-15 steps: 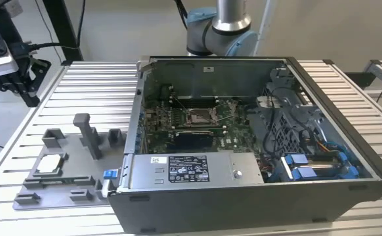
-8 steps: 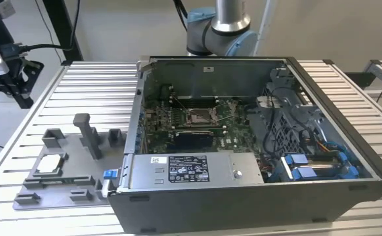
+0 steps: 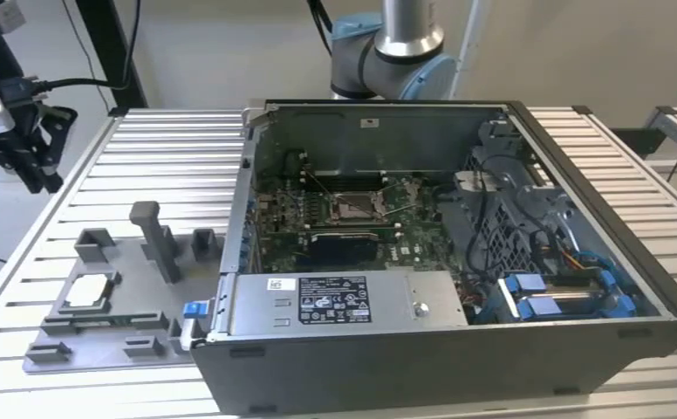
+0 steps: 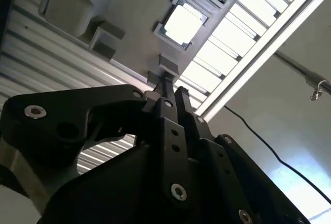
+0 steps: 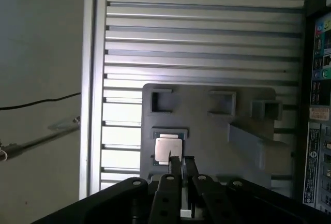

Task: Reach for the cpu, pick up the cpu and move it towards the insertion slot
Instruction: 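Reach for the cpu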

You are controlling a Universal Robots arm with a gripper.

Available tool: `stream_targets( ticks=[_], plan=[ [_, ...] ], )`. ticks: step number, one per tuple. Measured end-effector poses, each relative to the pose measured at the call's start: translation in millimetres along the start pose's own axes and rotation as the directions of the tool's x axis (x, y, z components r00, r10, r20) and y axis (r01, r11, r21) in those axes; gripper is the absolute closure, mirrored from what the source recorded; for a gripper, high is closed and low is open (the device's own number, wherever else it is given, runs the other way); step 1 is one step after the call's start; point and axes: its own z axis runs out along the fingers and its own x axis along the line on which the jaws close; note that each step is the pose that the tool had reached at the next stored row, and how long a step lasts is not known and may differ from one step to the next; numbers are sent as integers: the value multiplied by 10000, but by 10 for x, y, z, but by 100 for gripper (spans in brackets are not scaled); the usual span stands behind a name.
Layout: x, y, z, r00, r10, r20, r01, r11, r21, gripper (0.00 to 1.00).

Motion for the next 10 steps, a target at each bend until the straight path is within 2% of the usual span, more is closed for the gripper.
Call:
stream_targets(
  ticks=[10],
  plan=[
    [0, 0, 0, 10000, -52, -2, 52, 10000, 0, 0]
  ],
)
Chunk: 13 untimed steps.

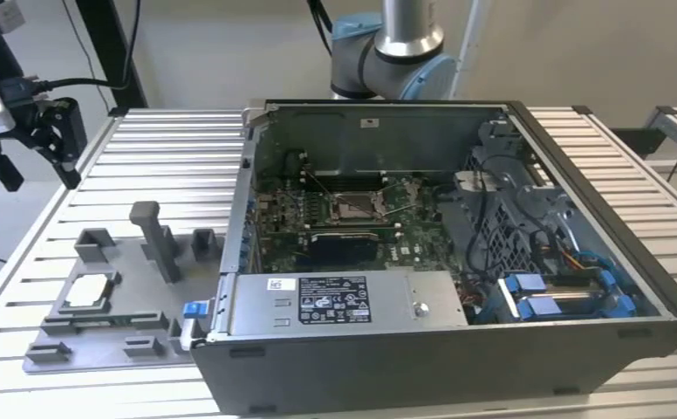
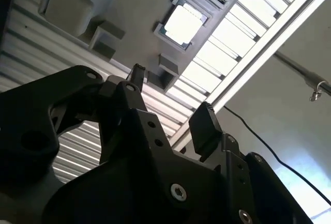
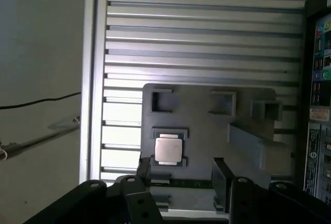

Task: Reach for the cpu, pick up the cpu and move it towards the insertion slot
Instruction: 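Reach for the cpu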

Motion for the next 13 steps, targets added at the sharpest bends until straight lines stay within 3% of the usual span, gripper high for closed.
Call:
stream_targets(
  ticks=[13],
  plan=[
    [-1, 0, 12, 10000, -28, 1, 28, 10000, -1, 0]
  ],
)
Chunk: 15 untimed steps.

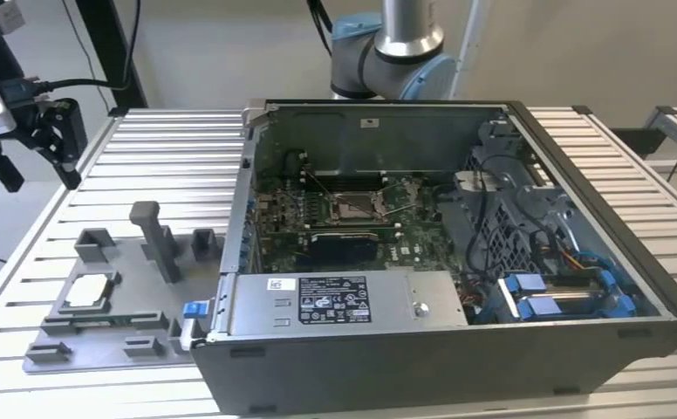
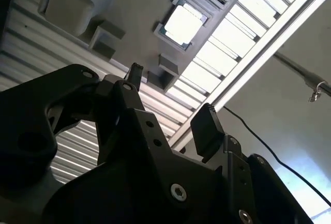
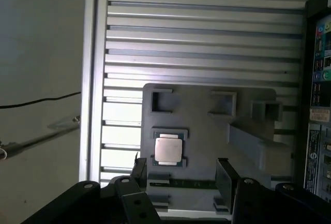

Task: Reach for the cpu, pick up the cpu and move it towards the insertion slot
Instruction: 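Reach for the cpu, then pick up the cpu and move it towards the insertion slot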

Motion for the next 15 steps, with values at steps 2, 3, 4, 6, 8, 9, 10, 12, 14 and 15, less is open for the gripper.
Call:
stream_targets(
  ticks=[2, 3, 4, 6, 8, 9, 10, 12, 14, 15],
  plan=[
    [0, -1, 23, 10000, 0, -2, 0, 10000, 1, 0],
    [1, -2, 37, 10000, 1, -2, -1, 10000, 1, 0],
    [2, -4, 53, 10000, 1, -2, -1, 10000, 1, 0],
    [11, -7, 86, 10000, 1, 1, -1, 10000, 0, 0],
    [23, -9, 115, 10000, 10, 1, -10, 10000, 1, 0],
    [28, -11, 129, 10000, 18, 0, -18, 10000, 1, 0],
    [31, -12, 145, 10000, 34, 1, -34, 10000, 1, 0],
    [34, -14, 177, 10000, 71, 3, -71, 10000, 1, 0],
    [37, -16, 208, 10000, 84, 5, -84, 10000, 1, 0],
    [40, -18, 224, 10000, 85, 4, -85, 10000, 1, 0]
  ],
)
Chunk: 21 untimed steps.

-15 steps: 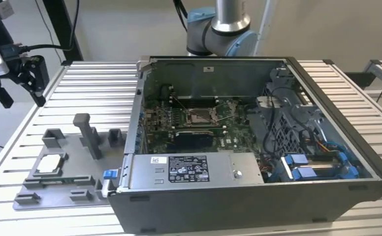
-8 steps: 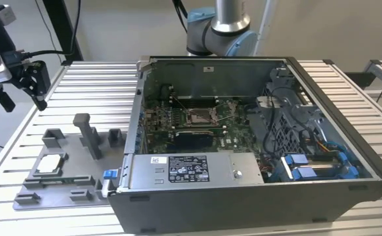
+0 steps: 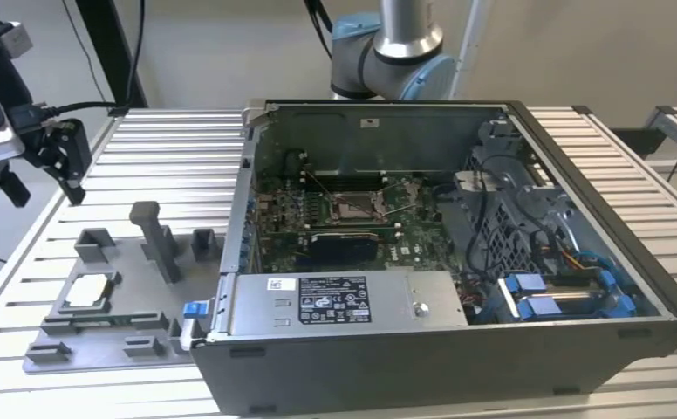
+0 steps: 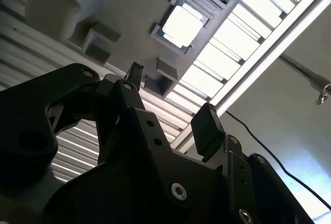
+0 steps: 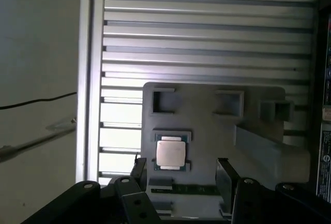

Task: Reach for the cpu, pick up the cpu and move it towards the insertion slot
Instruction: 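Pick up the cpu and move it towards the insertion slot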

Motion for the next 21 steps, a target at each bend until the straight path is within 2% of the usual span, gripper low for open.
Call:
stream_targets(
  ticks=[6, 16, 21],
  plan=[
    [11, -25, 104, 10000, 0, 2, 0, 10000, 0, 0],
    [16, -133, 282, 10000, 0, 3, 0, 10000, 0, 0],
    [29, -156, 372, 10000, 1, 3, -1, 10000, 0, 0]
  ],
)
